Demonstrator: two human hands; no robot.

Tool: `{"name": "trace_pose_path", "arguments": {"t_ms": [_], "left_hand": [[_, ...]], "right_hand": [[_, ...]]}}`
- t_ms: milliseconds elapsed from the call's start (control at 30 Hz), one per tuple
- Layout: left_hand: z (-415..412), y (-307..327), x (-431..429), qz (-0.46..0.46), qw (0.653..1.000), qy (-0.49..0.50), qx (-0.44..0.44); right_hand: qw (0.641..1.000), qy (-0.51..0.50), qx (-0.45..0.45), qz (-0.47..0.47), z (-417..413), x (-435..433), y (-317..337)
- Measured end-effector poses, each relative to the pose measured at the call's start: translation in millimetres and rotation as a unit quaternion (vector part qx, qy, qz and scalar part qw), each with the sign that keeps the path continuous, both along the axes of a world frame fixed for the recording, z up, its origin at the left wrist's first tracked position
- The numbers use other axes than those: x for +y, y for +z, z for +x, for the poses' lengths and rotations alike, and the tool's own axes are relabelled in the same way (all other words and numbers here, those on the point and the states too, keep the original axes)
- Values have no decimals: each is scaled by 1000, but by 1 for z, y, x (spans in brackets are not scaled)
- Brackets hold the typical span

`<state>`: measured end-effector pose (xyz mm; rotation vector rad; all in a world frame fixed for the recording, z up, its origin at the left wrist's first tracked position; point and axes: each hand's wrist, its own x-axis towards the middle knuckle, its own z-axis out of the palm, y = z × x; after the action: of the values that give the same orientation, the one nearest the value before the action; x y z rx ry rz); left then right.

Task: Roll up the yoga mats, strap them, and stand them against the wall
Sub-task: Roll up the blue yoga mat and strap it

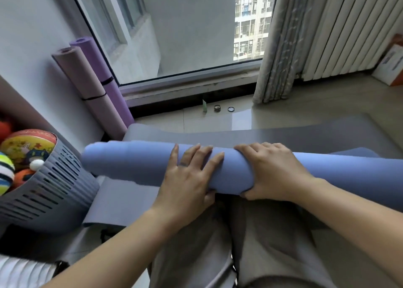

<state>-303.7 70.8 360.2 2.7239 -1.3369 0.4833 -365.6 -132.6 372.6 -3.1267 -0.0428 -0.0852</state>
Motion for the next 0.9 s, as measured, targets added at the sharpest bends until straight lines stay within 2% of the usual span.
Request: {"name": "trace_pose_path", "arguments": {"t_ms": [100, 133, 167, 200, 233, 267, 333, 367, 400, 433, 467, 567, 633, 800, 900], "left_hand": [[0, -6, 2, -121, 992, -16, -42], [-2, -6, 2, -165, 986, 13, -8], [-4, -4, 3, -211, 973, 56, 74], [-7, 1, 2, -248, 943, 107, 195], [-9, 3, 1, -280, 886, 152, 335], [-8, 5, -3, -304, 807, 189, 469], [-3, 6, -13, -350, 619, 229, 665], [0, 7, -18, -382, 533, 228, 720], [5, 8, -25, -422, 467, 215, 747], [9, 9, -31, -460, 424, 197, 755], [13, 10, -38, -490, 401, 178, 753], [31, 28, -57, -549, 370, 104, 742], [47, 50, -69, -567, 363, 52, 737], [82, 115, -93, -595, 407, -64, 690], [87, 127, -89, -621, 402, -82, 667]], "right_hand": [[1000, -18, 6, 8, 12, -4, 9], [999, -28, 6, 18, 16, -6, 12], [999, -36, 4, 25, 19, -7, 14], [999, -44, 1, 28, 21, -9, 17], [998, -50, -2, 31, 24, -11, 18], [998, -55, -3, 34, 26, -12, 20], [998, -57, 0, 34, 28, -11, 23], [998, -52, -2, 30, 28, -9, 23], [999, -45, -10, 19, 30, -8, 24], [999, -41, -19, 4, 31, -7, 26], [999, -42, -33, -12, 33, -7, 31], [992, -55, -106, -49, 46, -16, 54], [984, -69, -155, -54, 56, -25, 77], [958, -74, -274, -43, 79, -38, 142], [957, -60, -281, -46, 87, -31, 158]]}}
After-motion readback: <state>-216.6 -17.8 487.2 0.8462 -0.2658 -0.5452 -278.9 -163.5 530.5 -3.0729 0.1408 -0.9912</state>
